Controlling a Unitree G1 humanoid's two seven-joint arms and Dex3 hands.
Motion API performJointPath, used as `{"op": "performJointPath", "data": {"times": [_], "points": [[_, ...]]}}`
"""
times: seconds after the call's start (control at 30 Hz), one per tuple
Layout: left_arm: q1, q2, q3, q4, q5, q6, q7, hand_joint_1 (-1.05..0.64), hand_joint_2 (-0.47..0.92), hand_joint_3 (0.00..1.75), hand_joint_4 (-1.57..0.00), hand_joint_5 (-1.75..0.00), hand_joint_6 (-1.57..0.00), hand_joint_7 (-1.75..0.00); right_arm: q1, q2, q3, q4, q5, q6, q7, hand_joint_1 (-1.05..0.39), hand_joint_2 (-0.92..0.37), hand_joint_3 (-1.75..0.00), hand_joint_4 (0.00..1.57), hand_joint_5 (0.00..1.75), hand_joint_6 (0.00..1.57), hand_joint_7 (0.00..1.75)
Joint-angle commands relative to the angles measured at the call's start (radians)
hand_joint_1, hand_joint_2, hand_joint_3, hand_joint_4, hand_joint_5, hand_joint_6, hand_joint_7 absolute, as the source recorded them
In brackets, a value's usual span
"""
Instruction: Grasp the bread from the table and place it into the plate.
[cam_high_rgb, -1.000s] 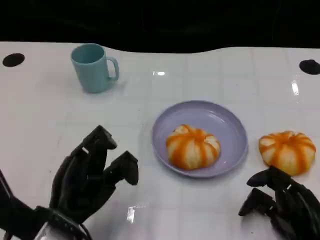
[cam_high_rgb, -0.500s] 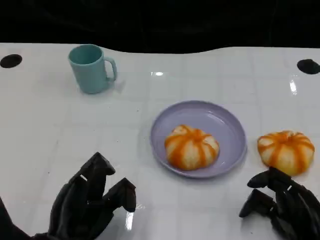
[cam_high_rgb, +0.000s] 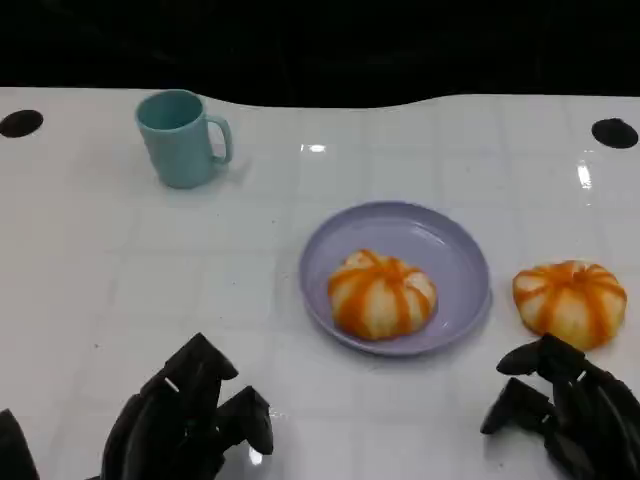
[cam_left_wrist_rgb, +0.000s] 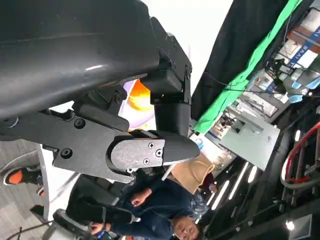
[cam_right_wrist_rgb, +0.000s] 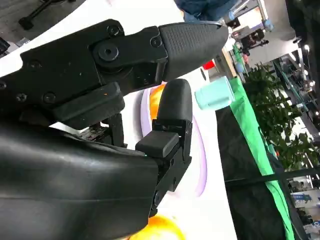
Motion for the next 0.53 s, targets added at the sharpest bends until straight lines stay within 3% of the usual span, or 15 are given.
{"op": "performJointPath", "data": {"times": [0.03,0.53], "points": [[-0.012,0.010,0.003,0.011,0.013,-0.021,-0.009,-0.52,0.92,0.38,-0.82,-1.75,-0.56,-1.75,0.001,-0.018,-0.007,-0.002,0.002,-0.008,-0.004,-0.56,-0.92,-0.24,0.66,1.53,0.59,1.22],[-0.029,0.004,0.003,0.031,0.007,-0.041,-0.029,-0.51,0.92,0.40,-0.83,-1.75,-0.56,-1.75,-0.012,-0.021,-0.012,0.021,0.010,-0.009,0.011,-0.54,-0.92,-0.25,0.65,1.53,0.59,1.22]]}}
